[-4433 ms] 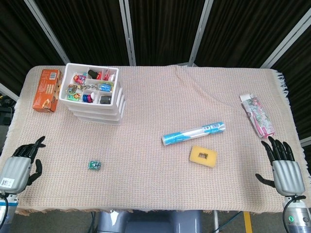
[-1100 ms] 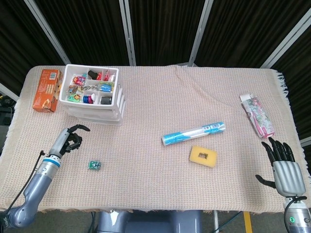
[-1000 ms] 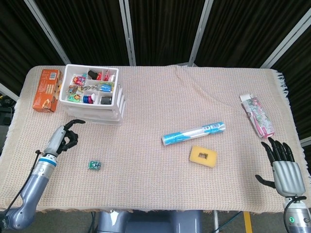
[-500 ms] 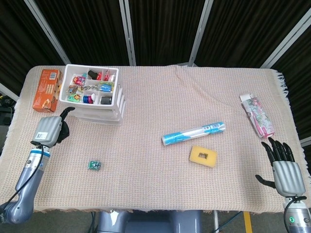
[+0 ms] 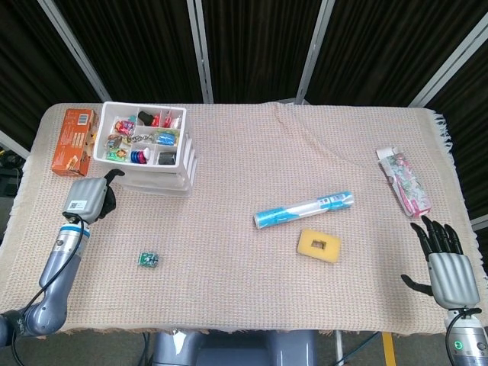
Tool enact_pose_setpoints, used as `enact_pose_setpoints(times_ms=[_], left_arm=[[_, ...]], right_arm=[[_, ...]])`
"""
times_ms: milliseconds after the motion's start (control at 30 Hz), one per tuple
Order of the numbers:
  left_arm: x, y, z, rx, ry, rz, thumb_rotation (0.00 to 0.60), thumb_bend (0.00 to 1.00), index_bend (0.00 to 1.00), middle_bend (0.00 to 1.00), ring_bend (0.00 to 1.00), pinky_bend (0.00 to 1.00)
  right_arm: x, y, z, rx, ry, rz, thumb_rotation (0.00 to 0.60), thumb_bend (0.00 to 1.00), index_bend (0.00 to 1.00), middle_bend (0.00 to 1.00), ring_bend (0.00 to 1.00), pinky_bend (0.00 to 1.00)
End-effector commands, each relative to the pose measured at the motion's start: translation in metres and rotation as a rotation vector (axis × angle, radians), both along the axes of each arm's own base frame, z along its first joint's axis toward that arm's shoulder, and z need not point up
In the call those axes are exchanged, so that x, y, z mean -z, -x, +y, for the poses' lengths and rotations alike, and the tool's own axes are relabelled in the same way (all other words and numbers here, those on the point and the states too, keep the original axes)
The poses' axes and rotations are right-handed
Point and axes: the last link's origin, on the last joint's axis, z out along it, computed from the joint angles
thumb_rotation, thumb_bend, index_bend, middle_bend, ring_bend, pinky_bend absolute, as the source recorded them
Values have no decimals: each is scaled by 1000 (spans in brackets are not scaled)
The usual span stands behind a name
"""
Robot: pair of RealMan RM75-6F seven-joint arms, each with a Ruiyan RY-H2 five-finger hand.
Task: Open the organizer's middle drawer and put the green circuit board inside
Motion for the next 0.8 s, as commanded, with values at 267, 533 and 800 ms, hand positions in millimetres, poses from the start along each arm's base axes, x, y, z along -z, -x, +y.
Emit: enact_pose_setpoints(times_ms=[267, 533, 800], left_arm=[[-4, -6, -2, -4, -1, -32, 600, 1000, 465, 968, 848, 657], [-15, -8, -15, 5, 29, -42, 600, 1000, 493, 969, 850, 658], [-16, 1, -32, -8, 78, -32, 600, 1000, 491, 968, 850, 658]], right_arm=[[0, 0, 0, 0, 1, 1, 600, 0, 105, 0, 0, 0], [0, 0, 1, -6, 3, 4, 600, 0, 105, 0, 0, 0], [-1, -1, 0, -9, 7, 4, 600, 0, 105, 0, 0, 0]])
